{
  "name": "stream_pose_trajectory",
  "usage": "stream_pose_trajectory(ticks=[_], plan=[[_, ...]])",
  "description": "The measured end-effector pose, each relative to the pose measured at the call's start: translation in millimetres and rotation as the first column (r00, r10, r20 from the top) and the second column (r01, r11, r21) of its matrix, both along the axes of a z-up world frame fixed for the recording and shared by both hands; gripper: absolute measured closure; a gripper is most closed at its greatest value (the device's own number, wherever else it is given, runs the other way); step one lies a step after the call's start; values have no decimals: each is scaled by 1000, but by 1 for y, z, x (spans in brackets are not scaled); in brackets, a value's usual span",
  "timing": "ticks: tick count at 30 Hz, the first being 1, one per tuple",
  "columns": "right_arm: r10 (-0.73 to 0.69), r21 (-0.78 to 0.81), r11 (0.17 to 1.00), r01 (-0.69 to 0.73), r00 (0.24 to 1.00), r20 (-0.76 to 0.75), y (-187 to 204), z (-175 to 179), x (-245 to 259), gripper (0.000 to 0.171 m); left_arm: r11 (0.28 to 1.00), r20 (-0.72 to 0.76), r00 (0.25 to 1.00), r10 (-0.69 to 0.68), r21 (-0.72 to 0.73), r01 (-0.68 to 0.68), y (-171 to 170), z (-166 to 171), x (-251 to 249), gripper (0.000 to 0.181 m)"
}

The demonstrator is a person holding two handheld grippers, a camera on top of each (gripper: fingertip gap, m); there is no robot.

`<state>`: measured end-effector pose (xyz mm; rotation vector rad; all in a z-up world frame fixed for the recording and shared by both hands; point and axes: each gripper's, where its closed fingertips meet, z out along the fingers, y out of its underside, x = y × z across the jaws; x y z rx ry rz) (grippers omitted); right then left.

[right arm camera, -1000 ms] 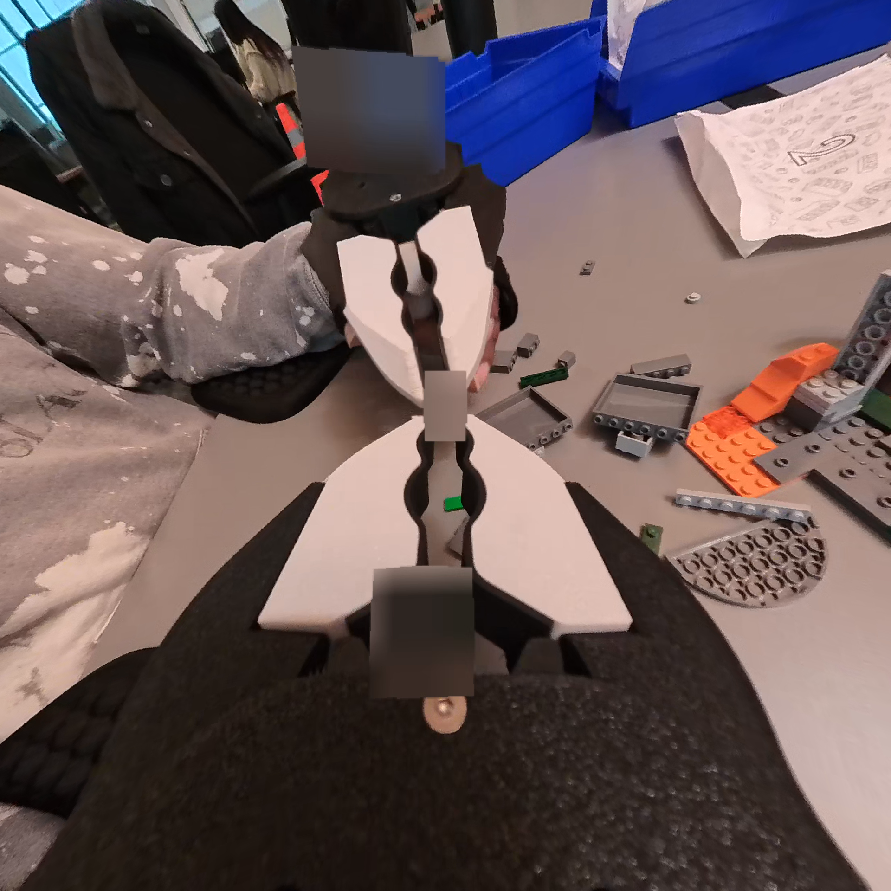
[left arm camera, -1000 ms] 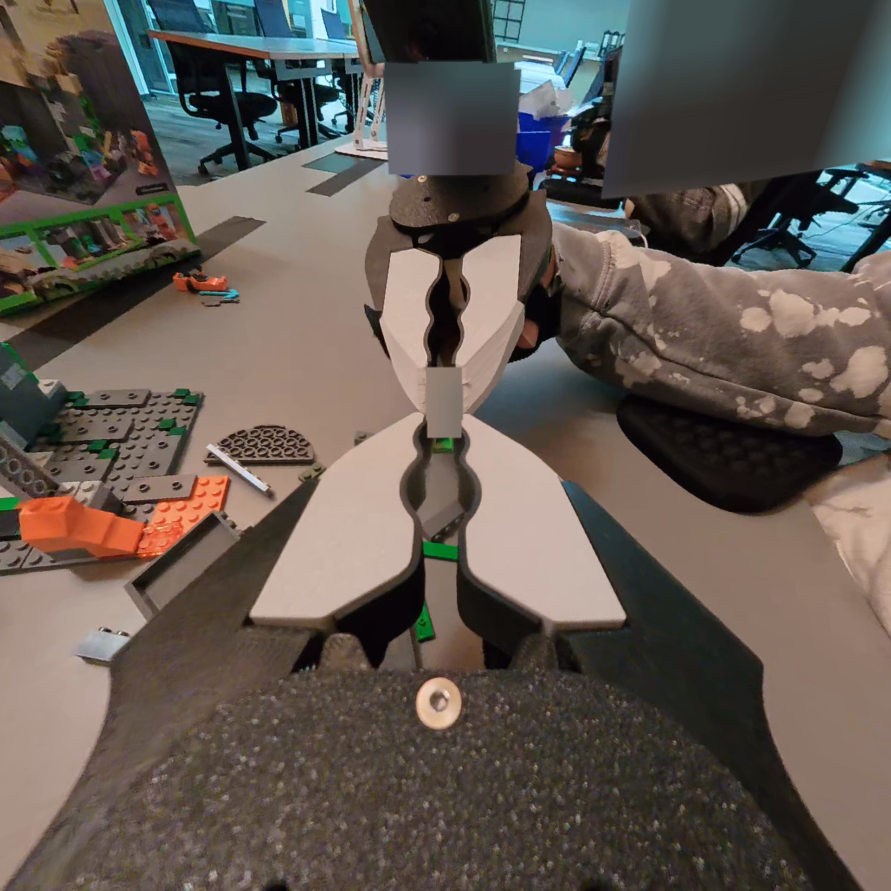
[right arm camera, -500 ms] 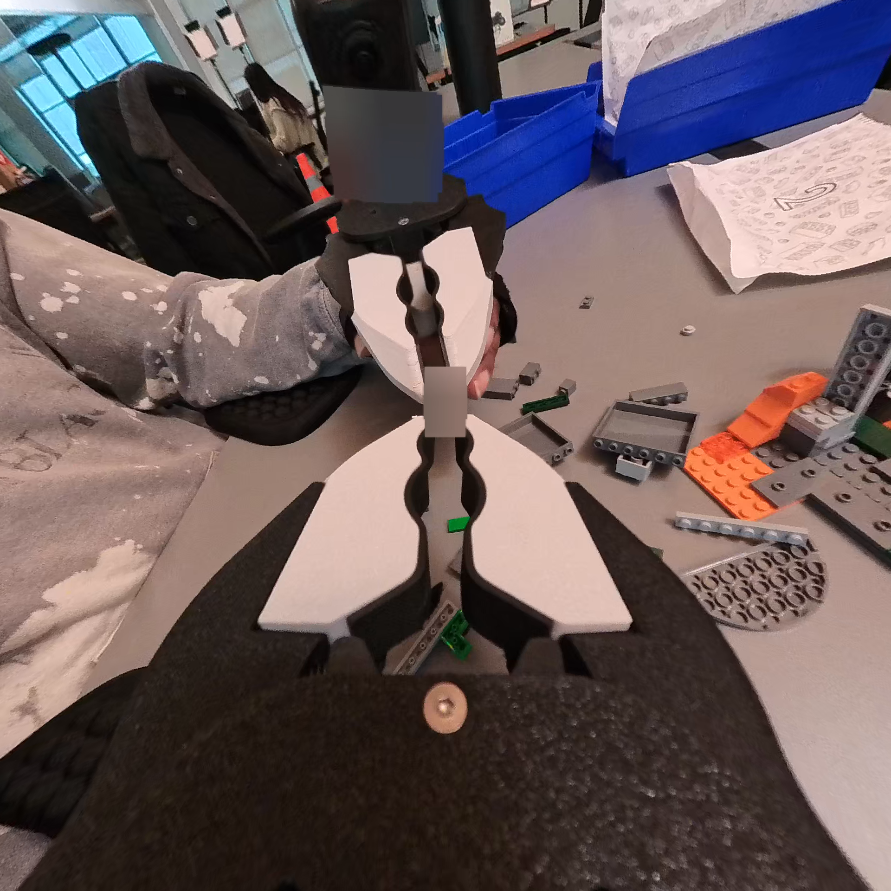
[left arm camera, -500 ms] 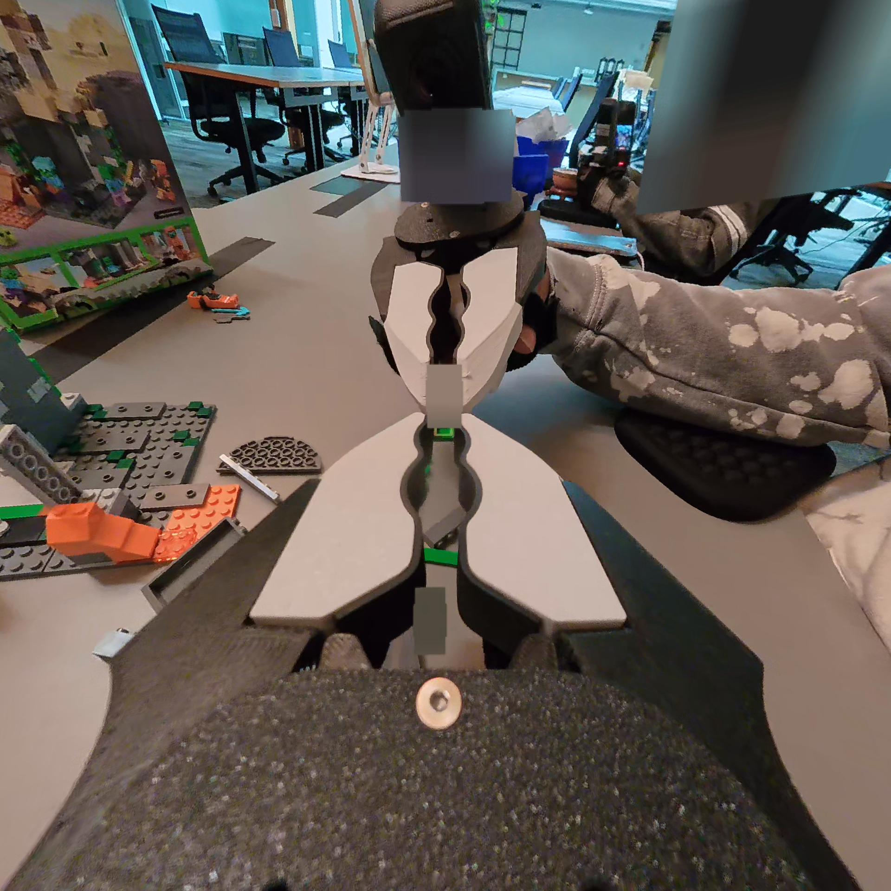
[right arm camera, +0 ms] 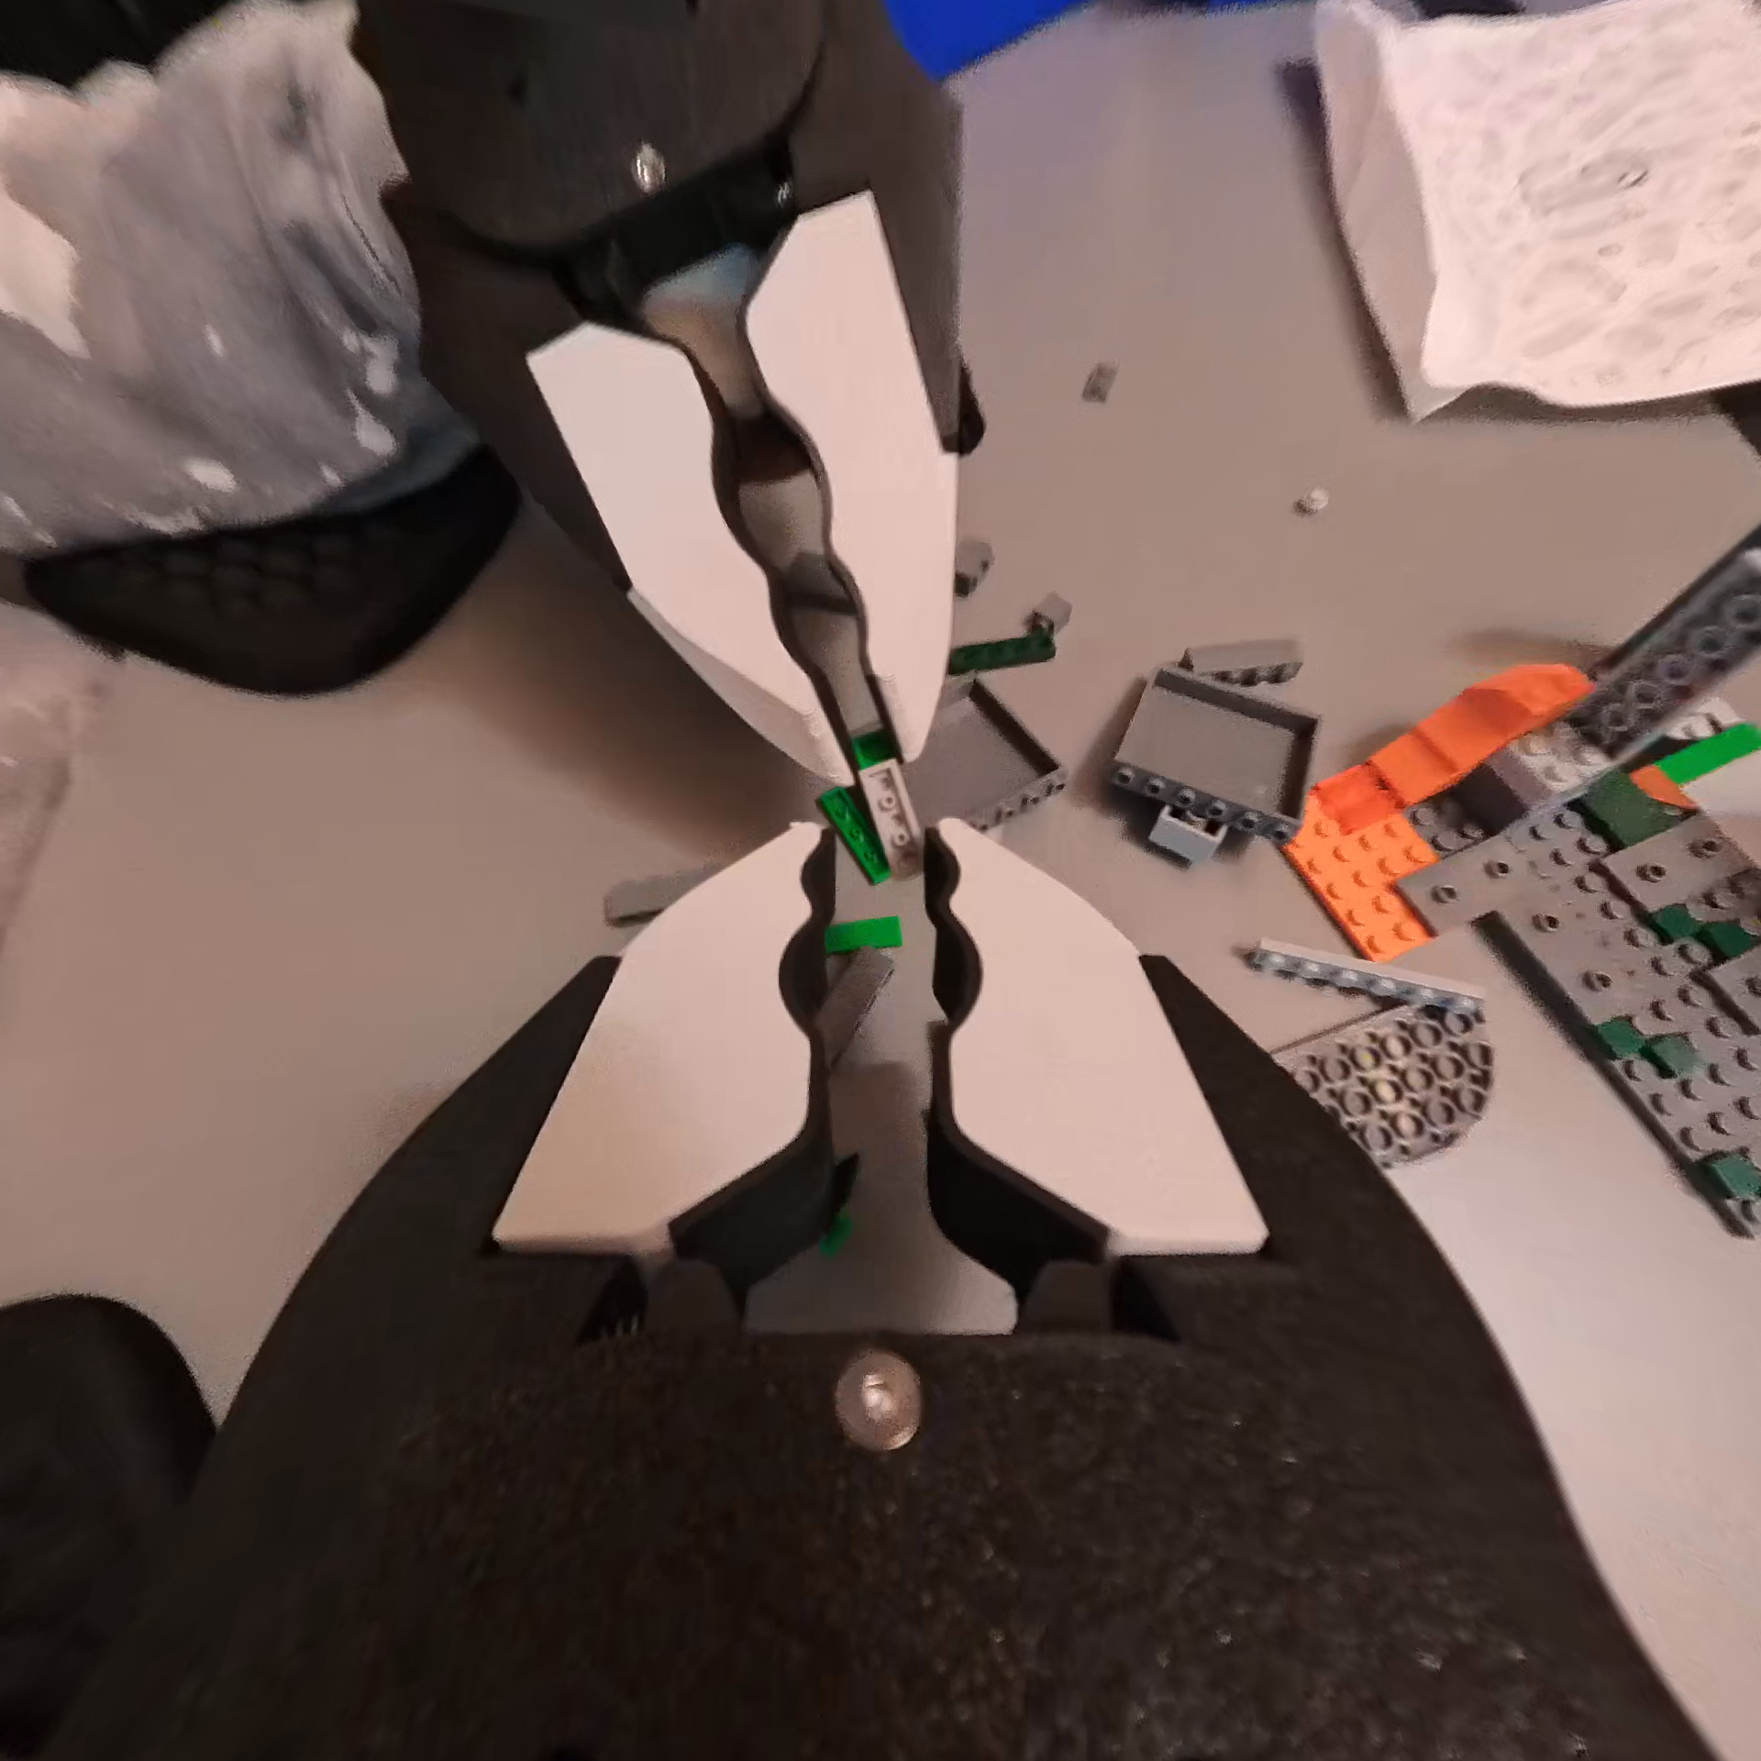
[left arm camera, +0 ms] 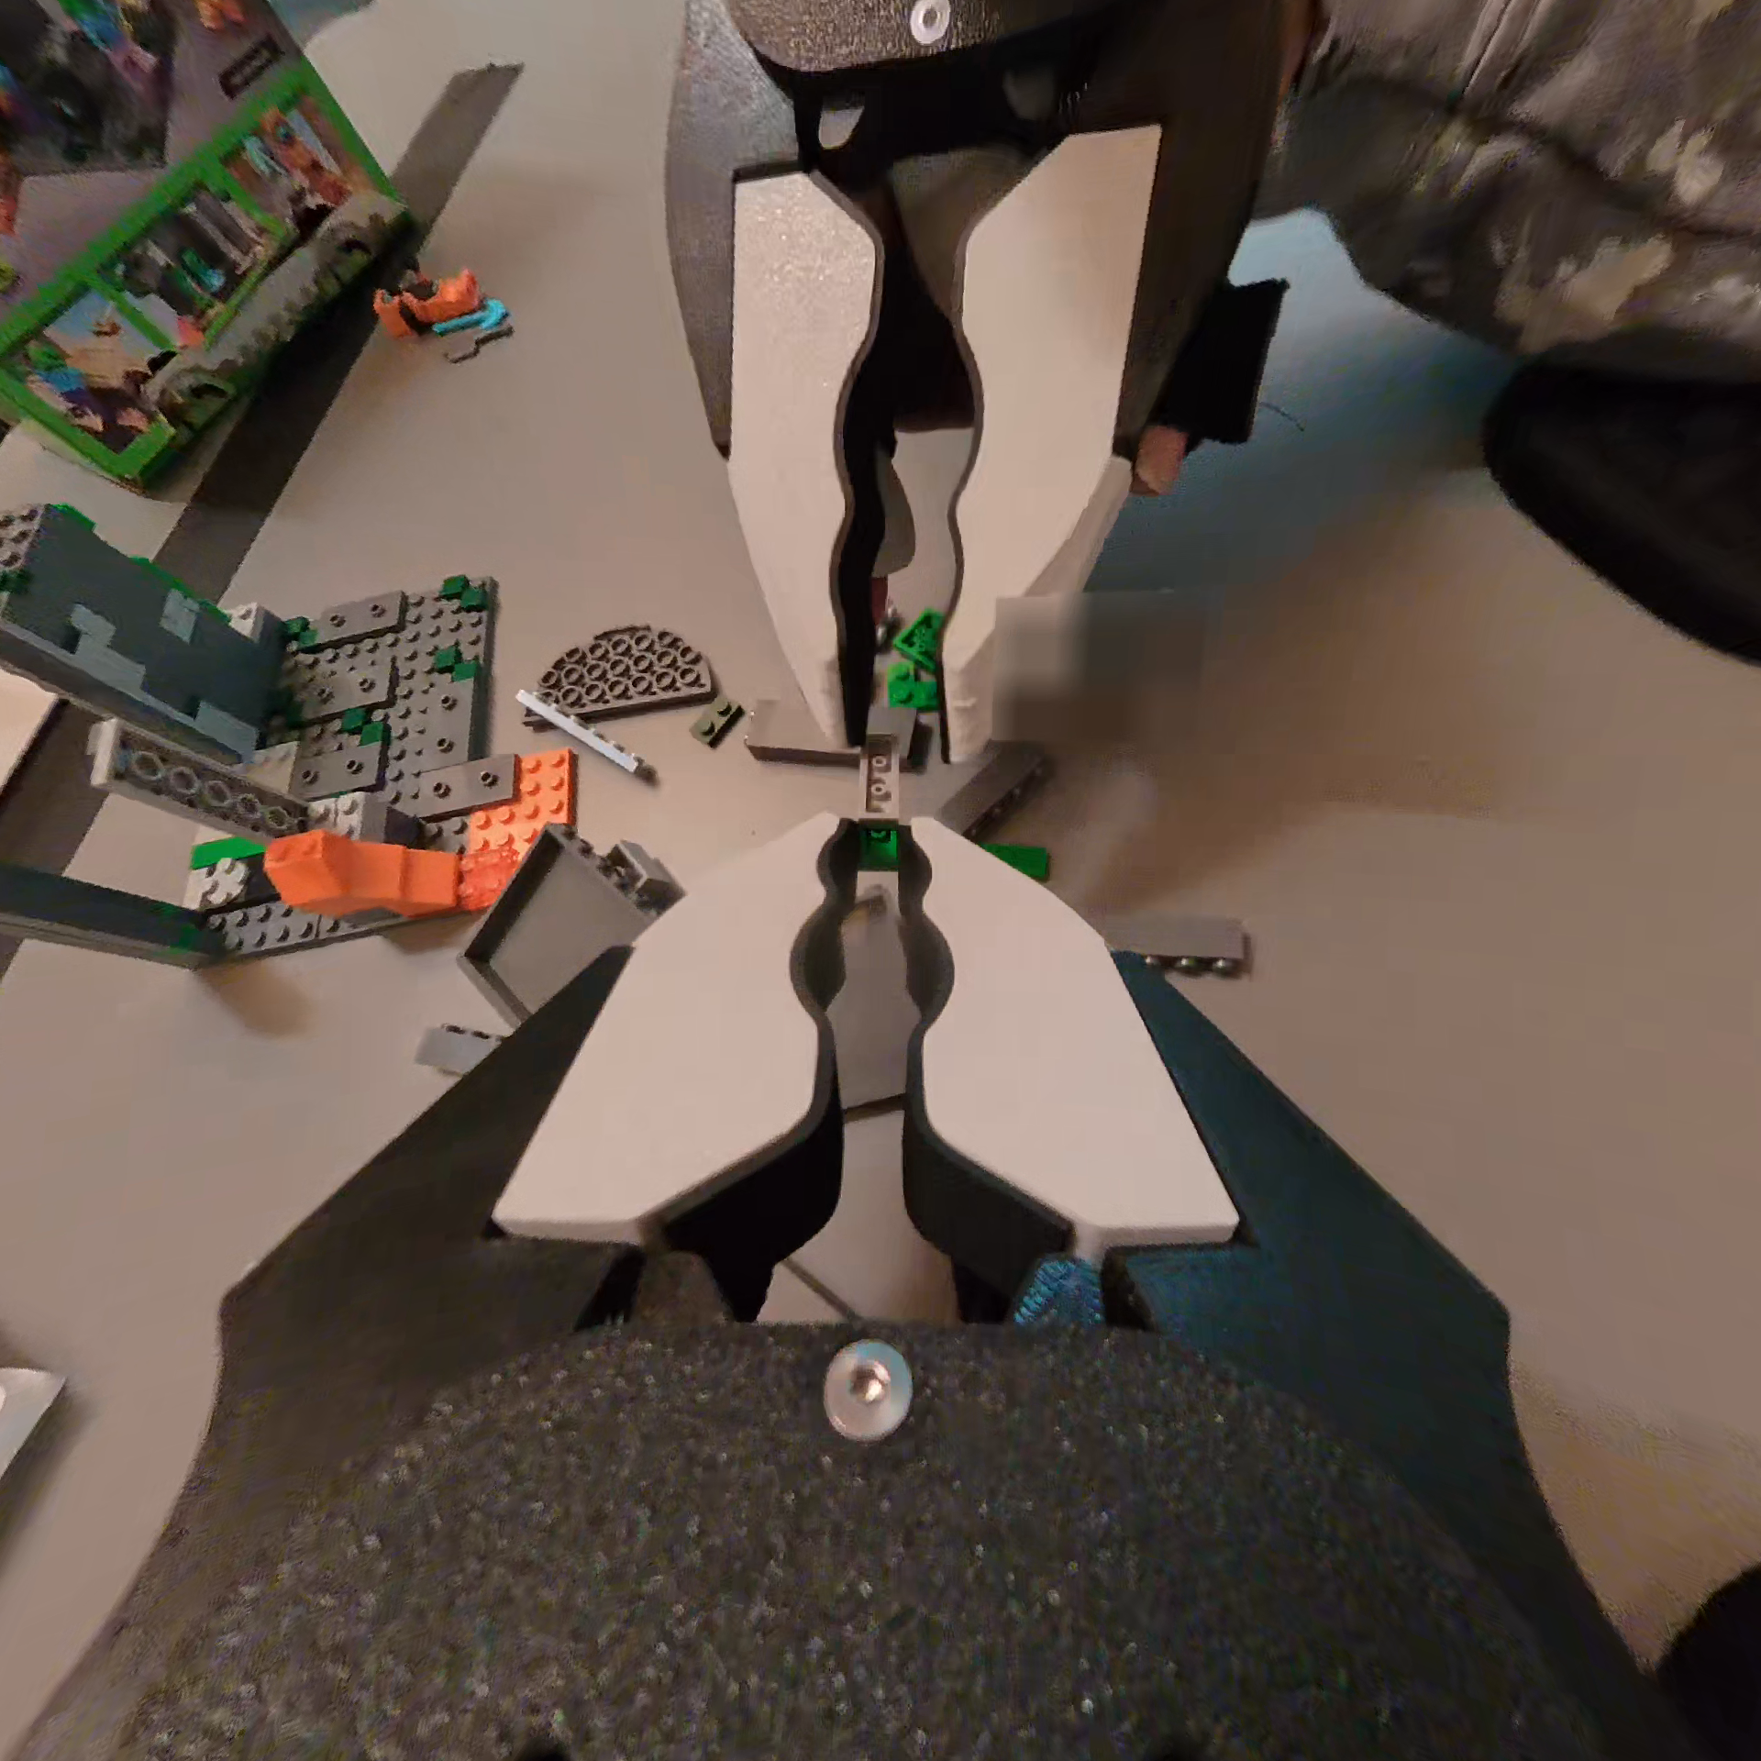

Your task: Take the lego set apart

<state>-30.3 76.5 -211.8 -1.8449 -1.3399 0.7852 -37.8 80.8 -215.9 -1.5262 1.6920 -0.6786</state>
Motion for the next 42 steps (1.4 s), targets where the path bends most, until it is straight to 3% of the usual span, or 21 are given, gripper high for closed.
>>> stream_pose_trajectory(ticks=[8, 23, 33, 42], plan=[[25, 72, 997, -38, 985, 173, -1, -22, -10, 156, 999, -77, 996, -39, 31, 42, -6, -12, -2, 173], [46, 109, 991, -72, 973, 228, -4, -27, -14, 163, 997, -155, 987, -54, 38, 61, -9, -22, -6, 173], [44, 87, 994, -63, 978, 206, -5, -25, -13, 162, 998, -144, 988, -54, 26, 58, -10, -22, -6, 173], [66, 13, 998, -67, 994, 89, -11, -15, -13, 157, 998, -120, 991, -57, -31, 54, -11, -20, -7, 173]])
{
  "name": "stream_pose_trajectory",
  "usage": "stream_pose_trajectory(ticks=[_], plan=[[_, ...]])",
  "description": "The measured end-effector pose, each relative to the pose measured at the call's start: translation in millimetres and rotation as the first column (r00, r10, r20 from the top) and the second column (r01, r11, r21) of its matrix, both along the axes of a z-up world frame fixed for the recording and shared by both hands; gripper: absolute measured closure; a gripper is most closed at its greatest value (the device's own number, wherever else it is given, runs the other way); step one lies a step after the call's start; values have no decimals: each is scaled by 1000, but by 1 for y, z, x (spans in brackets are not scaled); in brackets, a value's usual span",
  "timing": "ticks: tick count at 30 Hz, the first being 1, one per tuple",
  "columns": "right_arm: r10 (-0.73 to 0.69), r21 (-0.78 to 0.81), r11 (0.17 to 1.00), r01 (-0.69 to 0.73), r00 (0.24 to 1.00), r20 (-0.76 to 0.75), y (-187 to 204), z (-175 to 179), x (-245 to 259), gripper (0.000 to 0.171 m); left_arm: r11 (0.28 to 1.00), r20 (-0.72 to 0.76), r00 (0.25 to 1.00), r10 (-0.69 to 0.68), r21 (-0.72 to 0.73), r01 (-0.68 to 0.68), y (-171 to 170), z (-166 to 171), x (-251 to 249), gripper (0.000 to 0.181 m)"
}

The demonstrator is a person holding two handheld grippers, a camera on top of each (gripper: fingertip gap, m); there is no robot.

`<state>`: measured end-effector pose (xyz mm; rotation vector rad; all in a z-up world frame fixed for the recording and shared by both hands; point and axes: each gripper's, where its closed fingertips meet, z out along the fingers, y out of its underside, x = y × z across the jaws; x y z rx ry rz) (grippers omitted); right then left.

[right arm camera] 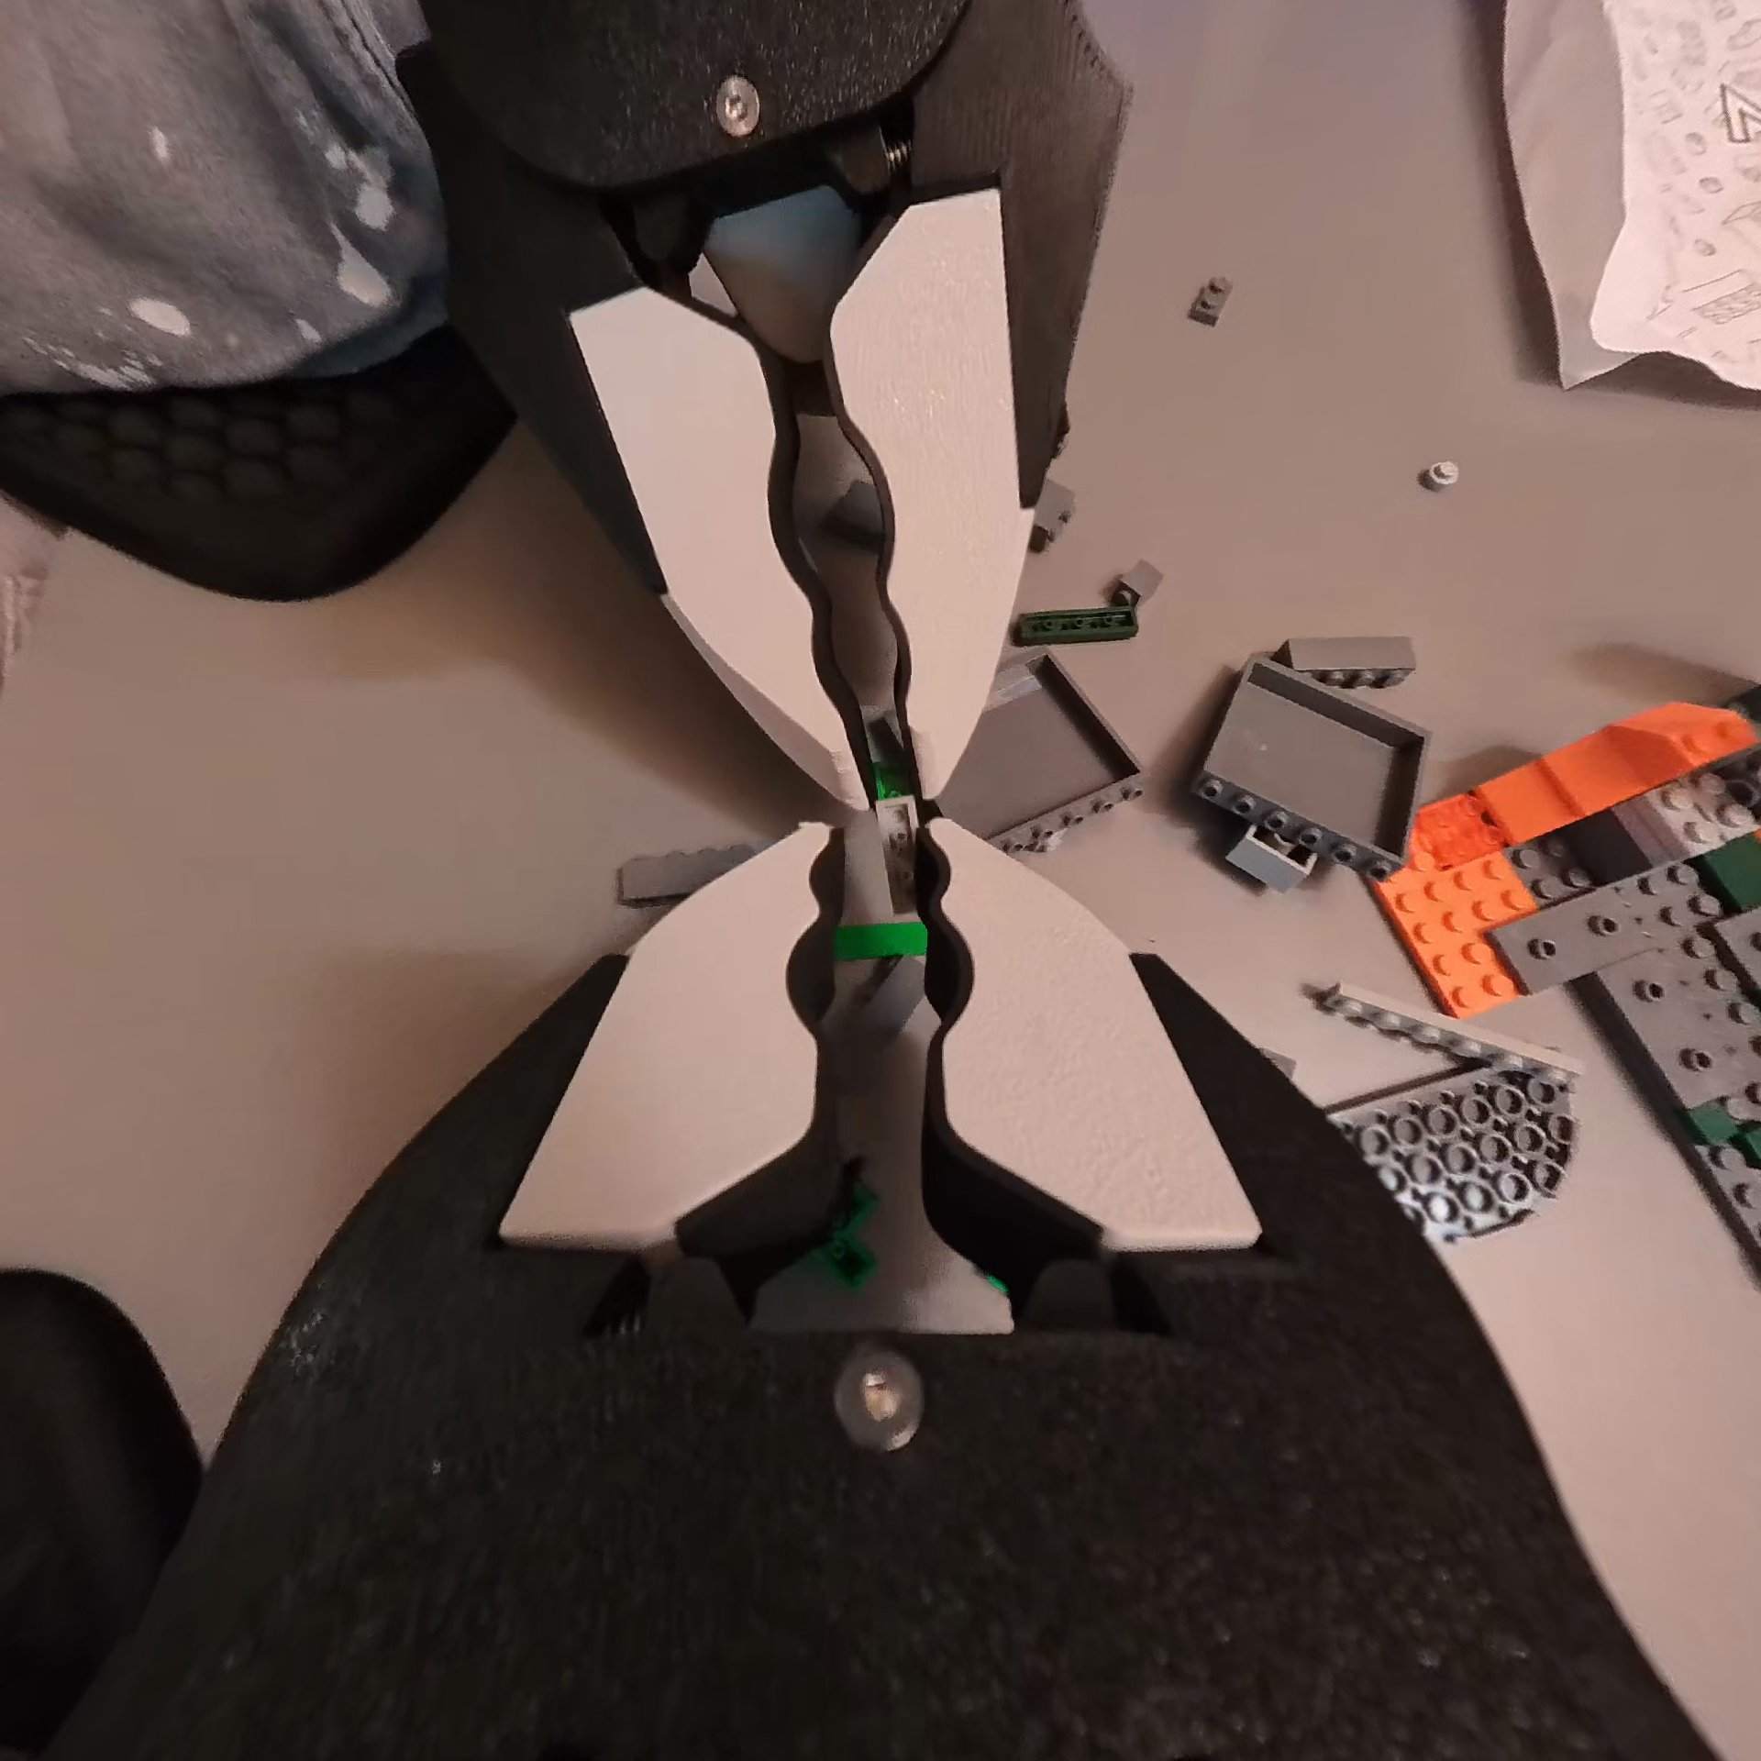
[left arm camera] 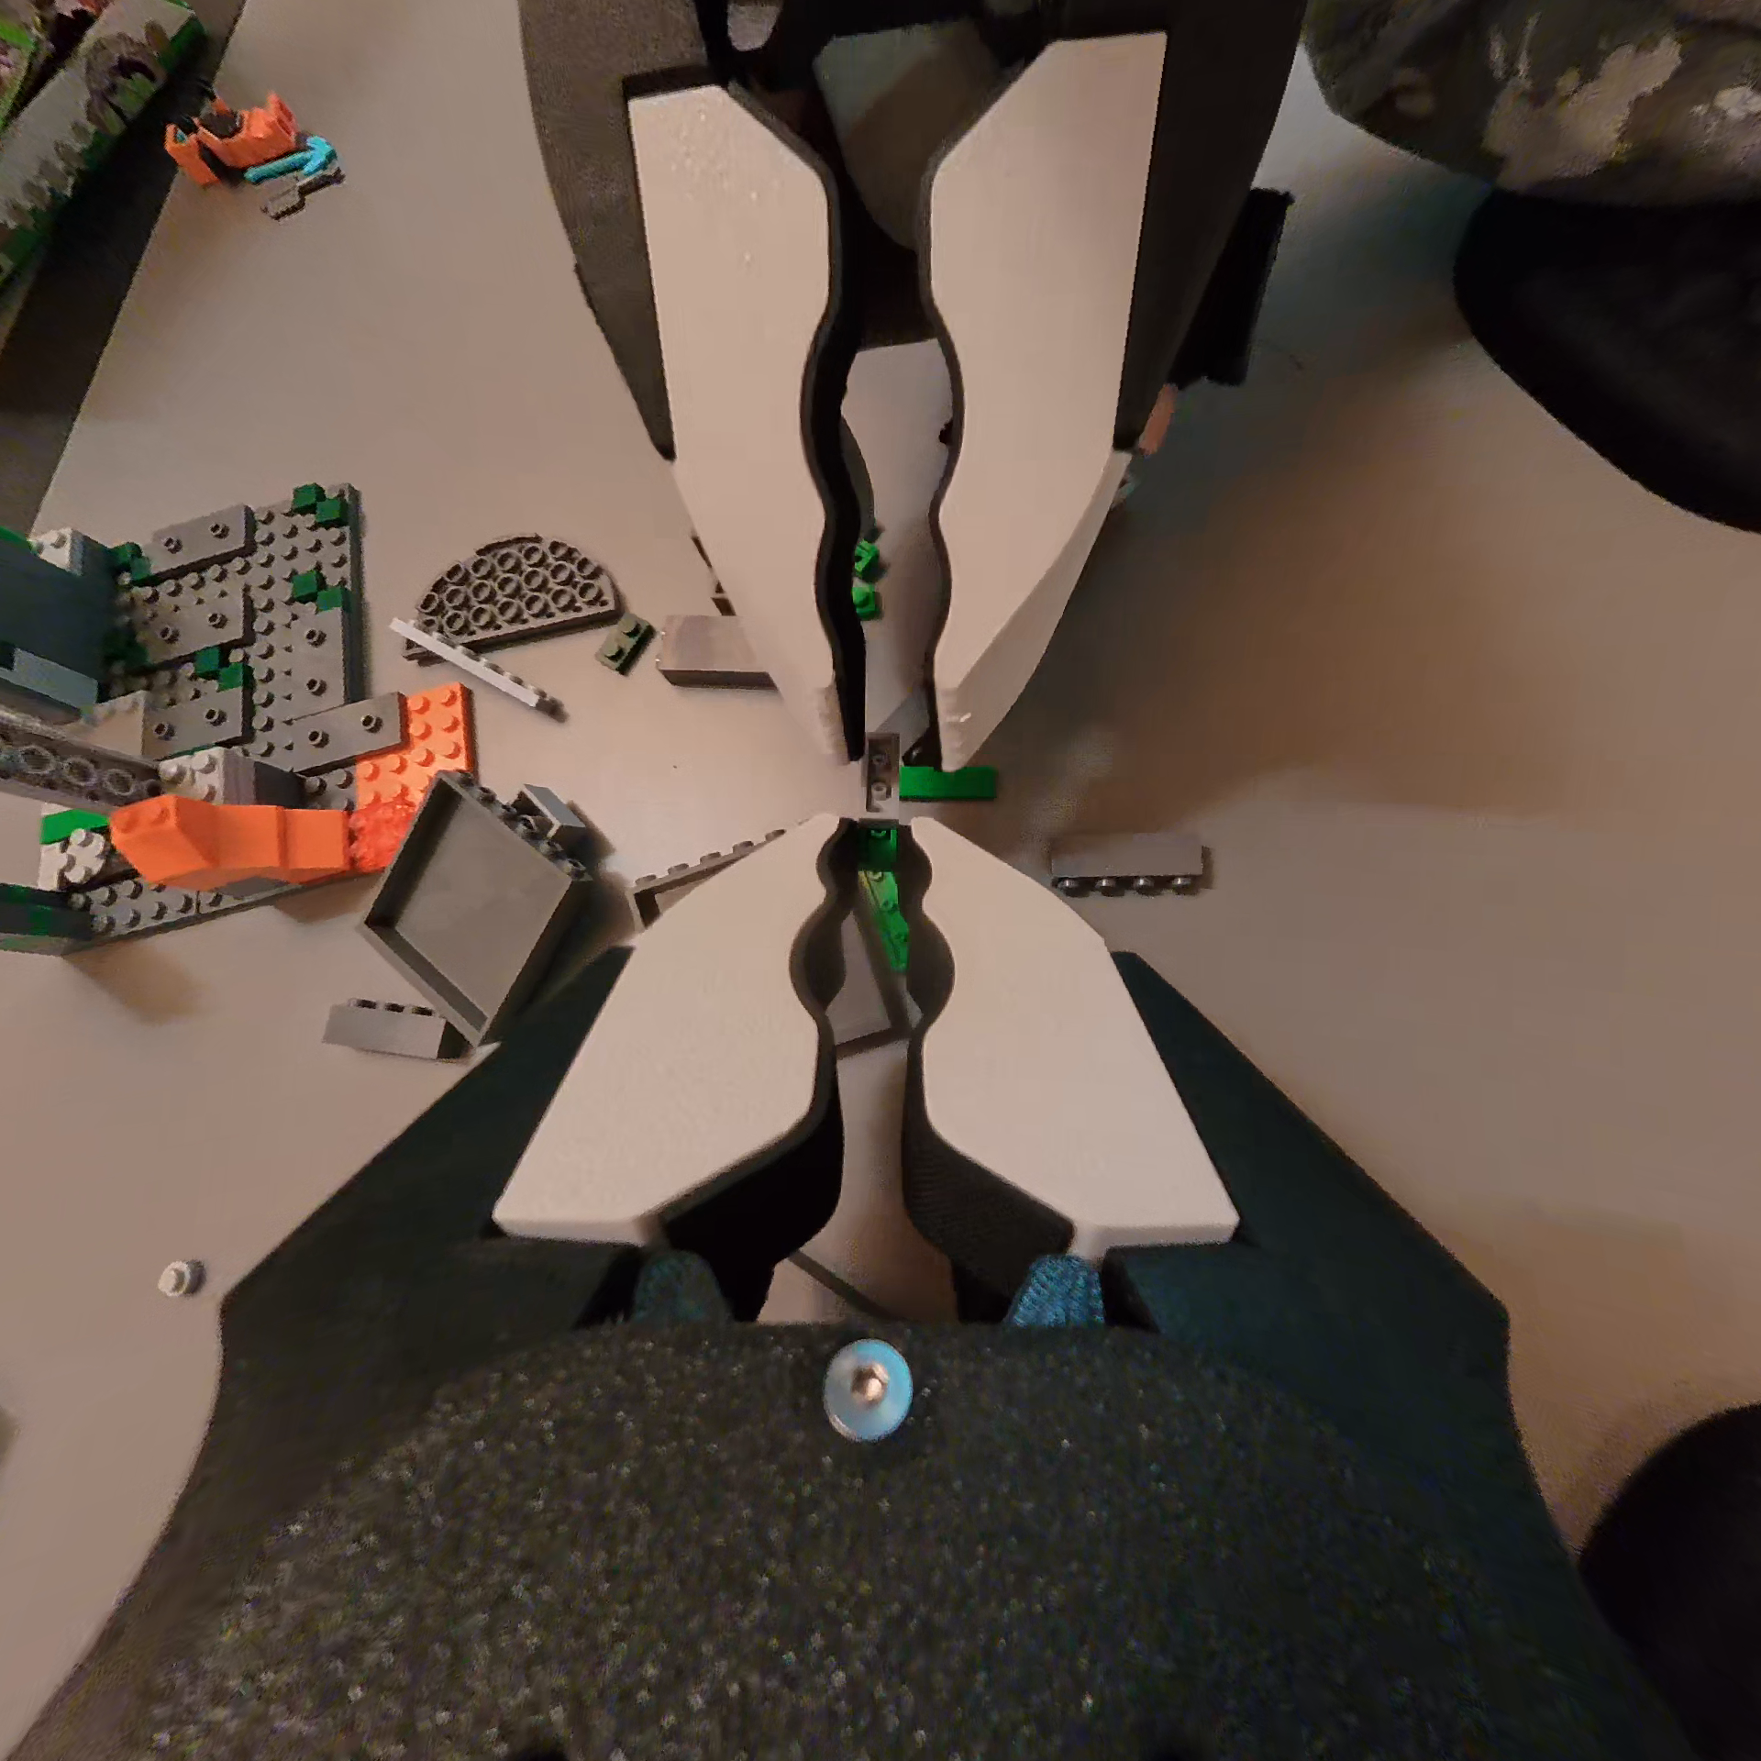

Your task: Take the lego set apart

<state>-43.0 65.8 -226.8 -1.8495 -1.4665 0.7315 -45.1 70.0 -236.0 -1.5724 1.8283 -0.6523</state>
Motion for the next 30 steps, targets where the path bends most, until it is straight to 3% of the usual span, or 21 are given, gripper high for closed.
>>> stream_pose_trajectory(ticks=[14, 30], plan=[[13, -93, 995, -22, 996, -94, -5, 4, 3, 155, 979, 53, 999, 0, -205, 11, -8, 4, -1, 173], [36, -97, 994, -42, 997, -62, -8, -5, -5, 156, 976, 48, 999, -22, -214, 32, -12, 4, -2, 173]])
